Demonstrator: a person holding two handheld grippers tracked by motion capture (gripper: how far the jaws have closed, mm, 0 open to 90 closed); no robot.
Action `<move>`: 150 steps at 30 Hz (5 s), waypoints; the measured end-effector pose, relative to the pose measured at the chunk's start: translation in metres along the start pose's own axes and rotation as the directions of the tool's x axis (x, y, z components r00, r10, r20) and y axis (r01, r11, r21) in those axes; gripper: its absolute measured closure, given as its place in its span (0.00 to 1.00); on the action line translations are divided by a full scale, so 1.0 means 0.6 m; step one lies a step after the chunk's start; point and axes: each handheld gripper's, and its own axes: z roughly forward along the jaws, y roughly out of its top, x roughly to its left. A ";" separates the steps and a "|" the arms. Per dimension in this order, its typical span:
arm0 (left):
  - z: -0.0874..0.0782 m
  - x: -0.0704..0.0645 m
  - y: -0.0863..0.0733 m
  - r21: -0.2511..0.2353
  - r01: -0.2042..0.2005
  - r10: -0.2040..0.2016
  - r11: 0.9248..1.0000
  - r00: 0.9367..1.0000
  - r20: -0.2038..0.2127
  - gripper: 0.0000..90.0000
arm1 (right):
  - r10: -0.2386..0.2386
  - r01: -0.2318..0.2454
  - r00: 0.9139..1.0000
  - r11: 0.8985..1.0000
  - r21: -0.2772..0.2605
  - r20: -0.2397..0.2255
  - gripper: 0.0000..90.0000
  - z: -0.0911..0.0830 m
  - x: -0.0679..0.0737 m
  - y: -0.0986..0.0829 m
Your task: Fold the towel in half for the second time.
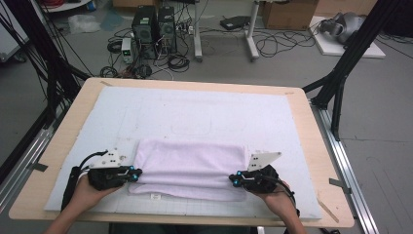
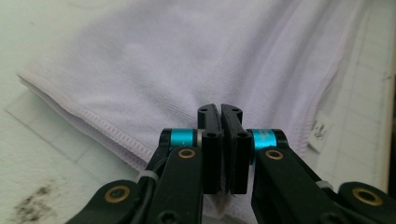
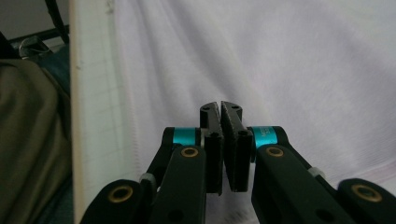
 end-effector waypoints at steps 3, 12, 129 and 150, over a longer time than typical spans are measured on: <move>-0.021 -0.010 0.006 -0.025 -0.006 0.006 1.000 1.000 0.008 0.94 | -0.027 0.027 1.000 0.999 -0.025 -0.009 0.96 -0.027 0.018 0.012; 0.003 -0.020 -0.019 0.072 -0.039 0.039 0.997 0.999 -0.001 0.74 | -0.004 0.004 1.000 1.000 0.011 -0.013 0.71 -0.011 0.027 -0.015; 0.124 0.252 0.123 -0.023 0.208 -0.205 0.978 0.926 -0.317 0.68 | 0.293 -0.285 0.917 0.956 -0.068 0.269 0.54 0.054 -0.298 0.084; 0.121 0.142 0.057 0.046 0.088 -0.079 0.995 0.982 -0.173 0.75 | 0.238 -0.228 0.947 0.971 -0.070 0.216 0.58 0.040 -0.190 0.044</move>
